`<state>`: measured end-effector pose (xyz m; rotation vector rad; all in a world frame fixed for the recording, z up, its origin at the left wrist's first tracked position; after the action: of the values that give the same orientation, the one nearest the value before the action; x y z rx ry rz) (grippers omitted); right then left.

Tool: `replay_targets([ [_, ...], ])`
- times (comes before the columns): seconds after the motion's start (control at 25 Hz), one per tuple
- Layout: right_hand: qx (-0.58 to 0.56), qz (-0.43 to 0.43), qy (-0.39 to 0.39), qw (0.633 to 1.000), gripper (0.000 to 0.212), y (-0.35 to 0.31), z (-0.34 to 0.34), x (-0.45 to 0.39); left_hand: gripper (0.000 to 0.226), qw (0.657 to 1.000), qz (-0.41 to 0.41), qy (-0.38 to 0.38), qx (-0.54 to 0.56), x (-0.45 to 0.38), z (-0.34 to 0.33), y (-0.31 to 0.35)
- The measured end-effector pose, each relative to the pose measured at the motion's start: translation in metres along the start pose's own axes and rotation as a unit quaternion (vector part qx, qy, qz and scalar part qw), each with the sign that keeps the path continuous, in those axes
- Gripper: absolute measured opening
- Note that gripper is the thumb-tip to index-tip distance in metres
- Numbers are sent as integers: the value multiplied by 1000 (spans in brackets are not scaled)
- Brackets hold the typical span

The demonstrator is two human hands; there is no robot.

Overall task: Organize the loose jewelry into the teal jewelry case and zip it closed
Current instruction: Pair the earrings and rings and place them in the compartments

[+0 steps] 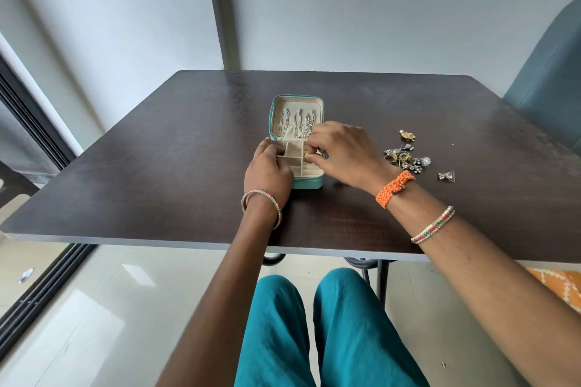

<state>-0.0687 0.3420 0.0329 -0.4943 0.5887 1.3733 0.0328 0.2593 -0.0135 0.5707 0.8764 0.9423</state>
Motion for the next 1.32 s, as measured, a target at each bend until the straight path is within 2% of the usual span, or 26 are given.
replay_targets([
  [0.2, 43, 20, -64, 997, 3, -9, 11, -1, 32, 1000, -5, -2, -4, 0, 1, 1],
  [0.28, 81, 43, -81, 992, 18, -16, 17, 1, 32, 1000, -7, -4, -5, 0, 1, 1],
  [0.36, 93, 28, -98, 990, 31, -18, 25, 1, 32, 1000, -6, -4, -3, 0, 0, 1],
  [0.56, 77, -36, -137, 987, 40, -8, 32, 3, 32, 1000, -2, -5, -3, -1, 0, 0],
  [0.76, -21, -148, -38, 988, 24, 4, 22, 3, 32, 1000, -8, -5, -1, -1, 0, 1],
  [1.0, -6, -125, -75, 989, 34, -4, 8, 10, 31, 1000, -14, -3, 2, -1, 0, 0],
  [1.08, -41, -137, -74, 987, 38, -2, 6, 13, 31, 1000, -12, -2, 2, -1, 1, 0],
  [1.2, -136, -209, 1, 968, 36, 15, 15, 15, 32, 1000, -11, -2, -1, 0, 2, 2],
  [1.32, -151, -274, 80, 946, 32, 42, 31, 24, 33, 1000, -6, -2, -2, 1, 1, 2],
])
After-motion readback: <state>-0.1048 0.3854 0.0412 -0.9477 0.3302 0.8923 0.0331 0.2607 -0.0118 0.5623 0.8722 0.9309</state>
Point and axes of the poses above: each hand's wrist, its own x-axis away from the middle knuckle, its own z-axis out of the back of the hand, y = z × x, the point moved 4 cm from there along -x, towards the middle knuckle, and after that the axes turned 14 degrees about y, right-handed, at the moved point
